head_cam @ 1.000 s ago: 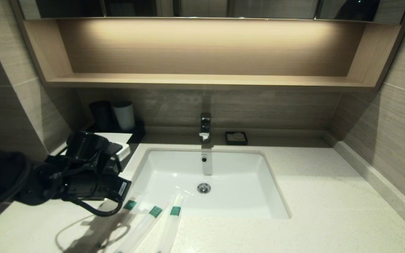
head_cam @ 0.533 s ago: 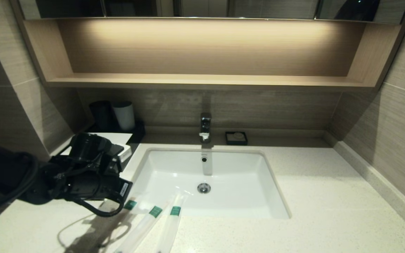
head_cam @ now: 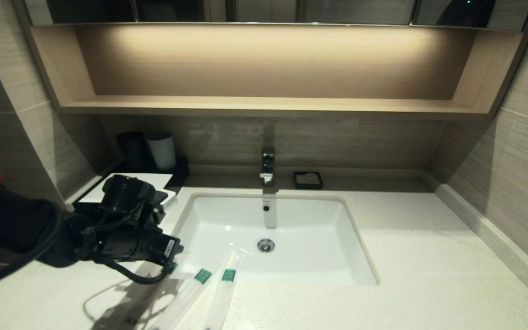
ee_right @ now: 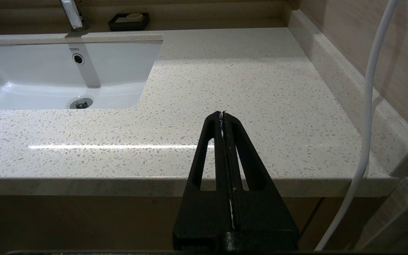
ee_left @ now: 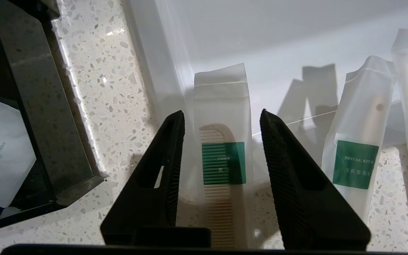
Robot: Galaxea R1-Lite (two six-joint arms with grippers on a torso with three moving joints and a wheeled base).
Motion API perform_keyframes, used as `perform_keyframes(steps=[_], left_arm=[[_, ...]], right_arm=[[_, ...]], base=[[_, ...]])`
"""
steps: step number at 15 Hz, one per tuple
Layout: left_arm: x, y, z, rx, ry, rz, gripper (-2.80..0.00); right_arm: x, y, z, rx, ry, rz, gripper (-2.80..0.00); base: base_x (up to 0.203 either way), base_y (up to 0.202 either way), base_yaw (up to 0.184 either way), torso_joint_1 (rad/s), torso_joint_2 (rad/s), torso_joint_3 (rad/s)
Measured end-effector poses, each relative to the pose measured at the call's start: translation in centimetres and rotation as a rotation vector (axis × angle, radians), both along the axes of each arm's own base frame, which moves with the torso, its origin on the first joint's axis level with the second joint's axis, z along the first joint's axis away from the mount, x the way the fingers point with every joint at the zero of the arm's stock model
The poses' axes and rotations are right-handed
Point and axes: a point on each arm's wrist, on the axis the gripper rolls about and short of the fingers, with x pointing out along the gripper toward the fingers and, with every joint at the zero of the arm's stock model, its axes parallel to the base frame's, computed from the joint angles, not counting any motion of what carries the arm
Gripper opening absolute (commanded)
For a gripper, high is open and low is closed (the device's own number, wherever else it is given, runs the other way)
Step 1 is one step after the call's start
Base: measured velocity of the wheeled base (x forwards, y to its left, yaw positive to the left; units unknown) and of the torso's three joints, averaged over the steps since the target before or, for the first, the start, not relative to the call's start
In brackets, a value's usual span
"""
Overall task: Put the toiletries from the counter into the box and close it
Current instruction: Pick up the bathroom toiletry
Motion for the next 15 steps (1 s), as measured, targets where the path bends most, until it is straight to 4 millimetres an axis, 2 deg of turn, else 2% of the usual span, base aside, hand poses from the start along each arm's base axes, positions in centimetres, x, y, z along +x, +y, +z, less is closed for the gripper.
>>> perform_keyframes(steps=[15], left_arm=[[0.2,-0.7,-1.5,-0.013,0.063,0.027,0.0]], right_arm=[[0.0,0.0,0.0,0.0,0.0,0.0,-2.8]], base=[[0.0,0.0,0.0,0.0,0.0,0.0]])
